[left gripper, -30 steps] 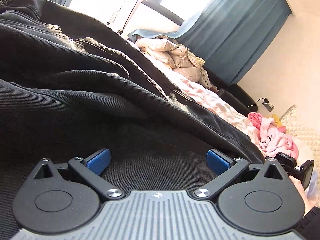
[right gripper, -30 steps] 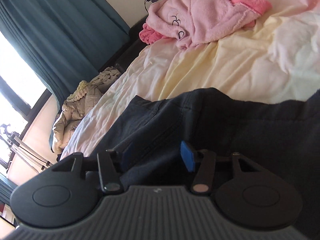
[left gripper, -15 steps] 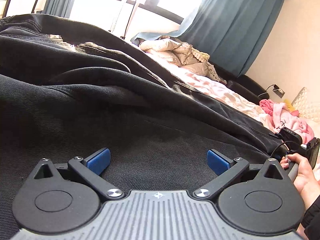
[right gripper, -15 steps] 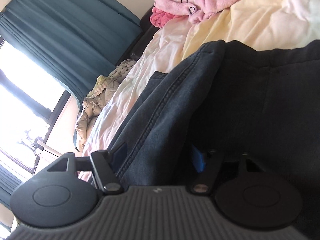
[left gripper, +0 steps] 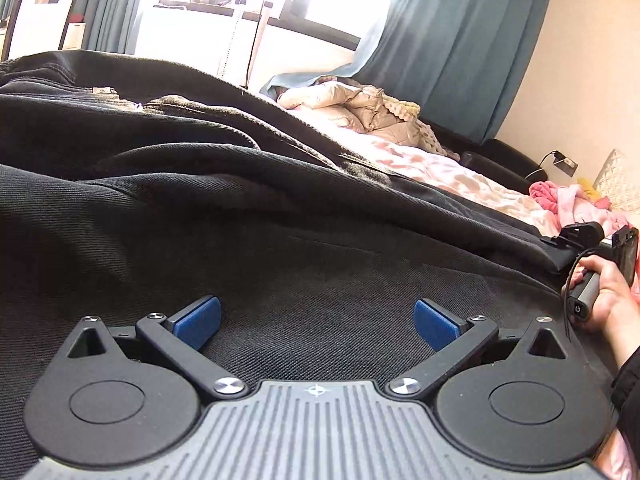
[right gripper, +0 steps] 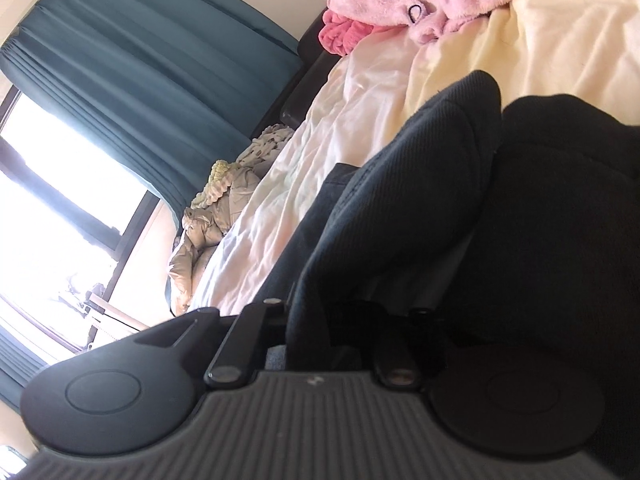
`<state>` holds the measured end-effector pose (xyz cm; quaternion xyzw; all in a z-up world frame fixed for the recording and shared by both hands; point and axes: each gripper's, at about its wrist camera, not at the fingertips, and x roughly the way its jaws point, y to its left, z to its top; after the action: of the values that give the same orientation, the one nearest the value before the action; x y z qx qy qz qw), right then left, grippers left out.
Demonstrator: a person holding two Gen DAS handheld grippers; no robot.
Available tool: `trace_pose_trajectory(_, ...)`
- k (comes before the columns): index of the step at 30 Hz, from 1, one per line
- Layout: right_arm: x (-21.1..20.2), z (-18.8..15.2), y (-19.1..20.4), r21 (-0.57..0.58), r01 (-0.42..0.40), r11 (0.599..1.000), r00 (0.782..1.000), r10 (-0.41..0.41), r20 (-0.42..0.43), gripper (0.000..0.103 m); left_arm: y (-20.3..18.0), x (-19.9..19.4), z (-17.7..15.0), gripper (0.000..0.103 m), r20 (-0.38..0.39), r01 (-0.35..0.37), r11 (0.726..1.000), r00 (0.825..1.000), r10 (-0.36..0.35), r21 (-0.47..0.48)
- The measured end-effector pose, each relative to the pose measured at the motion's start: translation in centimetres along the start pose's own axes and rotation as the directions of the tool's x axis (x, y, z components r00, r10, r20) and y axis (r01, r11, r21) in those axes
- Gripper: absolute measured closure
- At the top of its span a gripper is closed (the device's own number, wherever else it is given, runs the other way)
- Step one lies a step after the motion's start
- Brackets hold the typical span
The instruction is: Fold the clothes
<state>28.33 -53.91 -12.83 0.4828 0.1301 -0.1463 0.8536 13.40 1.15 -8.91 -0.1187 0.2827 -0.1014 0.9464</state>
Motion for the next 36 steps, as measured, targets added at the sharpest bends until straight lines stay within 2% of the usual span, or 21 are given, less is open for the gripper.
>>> trace_pose_trajectory(5,0.0,1.6,1.4,-0.021,-0.086,0.996,0.995,0.087,0.052,0.095,0.0,0.0,-0.1,0.000,0.005,-0.004,1.000,1.000,0.004,0.006)
trace_pose_trajectory(7,0.2,2.2,1.7,-0.045,-0.093,0.995,0.992,0.096,0.079,0.095,0.0,-0.1,-0.2,0.000,0.006,-0.006,1.000,1.000,0.006,0.010)
trace_pose_trajectory(10,1.6,2.4,0.1,-0.018,-0.055,0.998,0.996,0.057,0.076,0.095,-0.3,-0.1,-0.2,0.000,0.004,-0.016,1.000,1.000,0.016,0.021)
trace_pose_trajectory(12,3.1,1.6,-1.6,0.006,0.021,1.000,1.000,-0.021,0.015,0.095,-0.4,-0.2,-0.3,0.000,0.002,-0.023,0.999,1.000,0.023,0.027)
trace_pose_trajectory(15,3.2,1.4,-2.1,0.011,0.033,0.999,0.999,-0.033,0.002,0.095,-0.4,-0.2,-0.4,0.000,0.001,-0.025,0.999,1.000,0.025,0.032)
trace_pose_trajectory(18,2.5,1.3,-1.3,-0.037,0.050,0.998,0.999,-0.050,0.004,0.088,-0.5,-0.2,-0.4,0.000,-0.002,-0.031,0.999,1.000,0.031,0.040)
trace_pose_trajectory(21,1.3,1.2,-0.9,-0.080,0.052,0.995,0.999,-0.052,0.001,0.073,-0.8,-0.1,-0.3,0.000,-0.005,-0.040,0.998,0.999,0.040,0.056)
trace_pose_trajectory(22,0.8,1.2,-0.6,-0.103,0.063,0.993,0.998,-0.063,-0.001,0.065,-0.8,-0.1,-0.3,0.000,-0.005,-0.038,0.998,0.999,0.039,0.055)
trace_pose_trajectory(25,-1.1,1.1,1.0,-0.210,0.109,0.972,0.993,-0.114,-0.012,0.055,-0.6,-0.2,-0.1,0.000,-0.005,-0.029,0.999,1.000,0.029,0.043)
trace_pose_trajectory(28,-3.7,0.8,2.5,-0.298,0.129,0.946,0.990,-0.140,-0.015,0.053,-0.5,-0.4,0.0,0.000,-0.009,-0.022,0.999,1.000,0.022,0.041)
trace_pose_trajectory(36,-13.9,-2.0,2.5,-0.413,0.163,0.896,0.982,-0.186,-0.015,0.050,-0.2,-2.9,0.6,0.000,-0.002,-0.031,0.999,1.000,0.031,0.032)
